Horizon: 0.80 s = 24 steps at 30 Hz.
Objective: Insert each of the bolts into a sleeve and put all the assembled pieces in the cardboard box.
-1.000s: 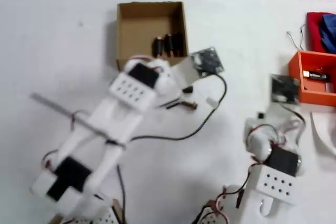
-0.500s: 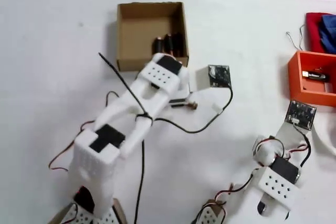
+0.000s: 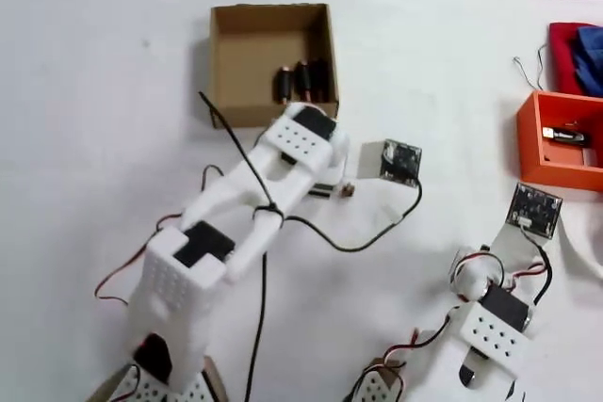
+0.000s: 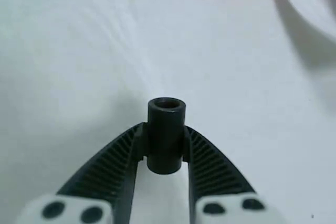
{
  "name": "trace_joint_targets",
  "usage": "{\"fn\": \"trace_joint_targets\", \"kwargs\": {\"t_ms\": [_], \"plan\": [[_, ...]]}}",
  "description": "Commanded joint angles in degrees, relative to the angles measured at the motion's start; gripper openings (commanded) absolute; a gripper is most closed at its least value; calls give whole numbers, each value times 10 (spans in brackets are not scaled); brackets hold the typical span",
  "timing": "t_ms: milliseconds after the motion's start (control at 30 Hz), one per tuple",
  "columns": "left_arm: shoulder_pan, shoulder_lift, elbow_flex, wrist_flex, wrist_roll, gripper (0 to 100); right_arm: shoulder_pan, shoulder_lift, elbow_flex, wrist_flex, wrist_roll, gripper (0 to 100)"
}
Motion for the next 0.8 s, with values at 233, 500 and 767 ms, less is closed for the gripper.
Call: {"fn": "trace_joint_targets", "kwargs": {"t_ms": [233,500,767], "plan": [[21,32,-24,-57,-3,168,6,2,-2,-10,-4,21],[22,70,-24,-59,-2,168,7,2,-2,-10,-4,21],[47,73,-25,-60,-1,168,7,2,-2,-10,-4,21]]}}
